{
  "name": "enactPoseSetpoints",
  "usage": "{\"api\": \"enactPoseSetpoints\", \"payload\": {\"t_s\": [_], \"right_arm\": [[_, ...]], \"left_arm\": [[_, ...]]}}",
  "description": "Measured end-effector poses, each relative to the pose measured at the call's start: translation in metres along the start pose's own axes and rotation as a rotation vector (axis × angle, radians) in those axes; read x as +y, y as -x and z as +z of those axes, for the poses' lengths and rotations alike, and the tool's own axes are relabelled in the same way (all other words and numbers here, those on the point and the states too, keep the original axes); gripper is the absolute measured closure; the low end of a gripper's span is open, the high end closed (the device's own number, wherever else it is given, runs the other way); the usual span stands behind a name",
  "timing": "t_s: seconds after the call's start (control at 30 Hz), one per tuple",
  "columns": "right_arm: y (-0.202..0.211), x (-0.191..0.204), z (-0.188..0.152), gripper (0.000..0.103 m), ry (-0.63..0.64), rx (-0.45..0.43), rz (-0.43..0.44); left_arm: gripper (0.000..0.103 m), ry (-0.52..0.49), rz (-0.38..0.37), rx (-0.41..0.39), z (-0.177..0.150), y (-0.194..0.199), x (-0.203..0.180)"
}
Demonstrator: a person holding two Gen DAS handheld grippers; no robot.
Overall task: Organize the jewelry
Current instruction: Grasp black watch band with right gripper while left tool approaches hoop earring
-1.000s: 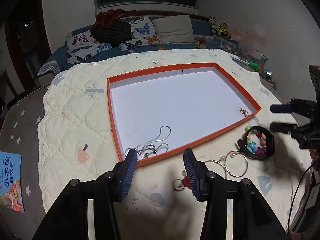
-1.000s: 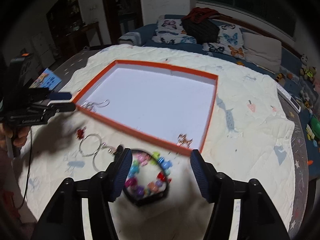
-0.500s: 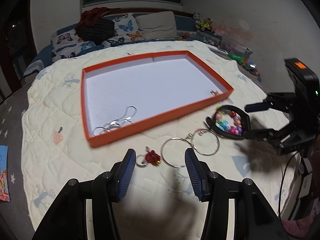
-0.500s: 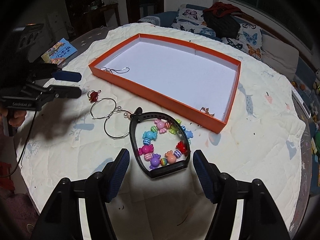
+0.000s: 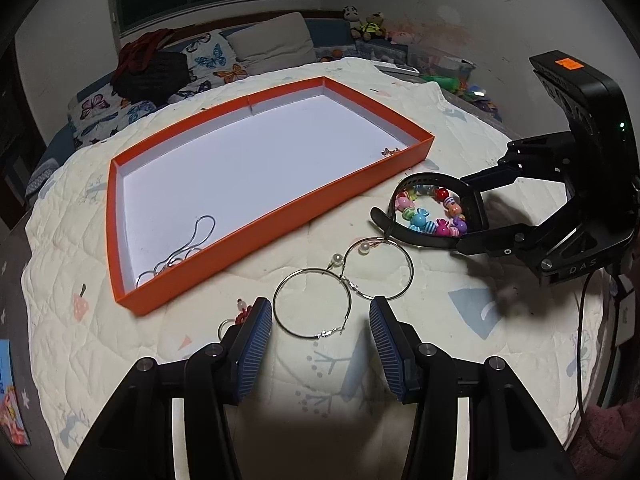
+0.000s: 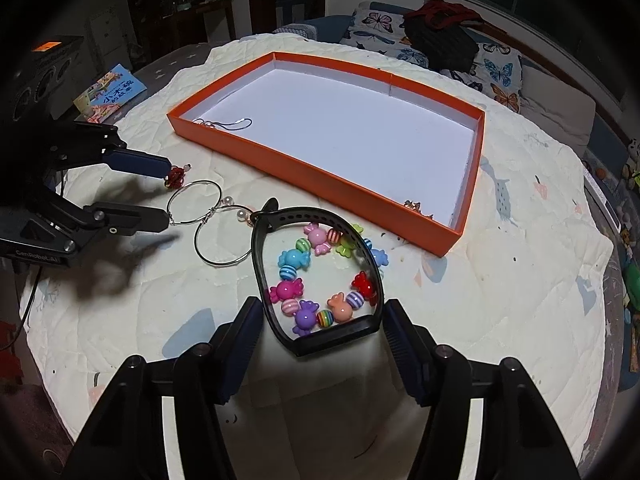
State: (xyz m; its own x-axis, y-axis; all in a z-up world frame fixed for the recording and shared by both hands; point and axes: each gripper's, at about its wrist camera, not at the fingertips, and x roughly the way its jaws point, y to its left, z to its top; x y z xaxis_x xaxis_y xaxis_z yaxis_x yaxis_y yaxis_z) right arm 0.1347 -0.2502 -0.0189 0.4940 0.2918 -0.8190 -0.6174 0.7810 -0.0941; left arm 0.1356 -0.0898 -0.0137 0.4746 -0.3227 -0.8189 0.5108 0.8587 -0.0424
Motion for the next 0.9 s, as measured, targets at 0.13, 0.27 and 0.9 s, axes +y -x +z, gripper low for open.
{"api": "enactPoseSetpoints", "payload": {"t_s": [0.13, 0.27, 0.9], "right_arm": [[0.002, -0.001, -0.001, 0.037, -0.012, -0.006, 0.007], [0.006, -0.005, -0.003, 0.039, -0.039, -0.018, 0.027], [0.02, -0.007, -0.003, 0.04, -0.084, -0.062, 0.052]], "left_arm": [[0.049, -0.037, -0.003, 0.013, 0.007, -0.011, -0.001], [0.049, -0.07, 0.001, 0.028, 0.011, -0.021, 0.0], [0.078, -0.111, -0.02, 0.015, 0.007, -0.034, 0.005]]}}
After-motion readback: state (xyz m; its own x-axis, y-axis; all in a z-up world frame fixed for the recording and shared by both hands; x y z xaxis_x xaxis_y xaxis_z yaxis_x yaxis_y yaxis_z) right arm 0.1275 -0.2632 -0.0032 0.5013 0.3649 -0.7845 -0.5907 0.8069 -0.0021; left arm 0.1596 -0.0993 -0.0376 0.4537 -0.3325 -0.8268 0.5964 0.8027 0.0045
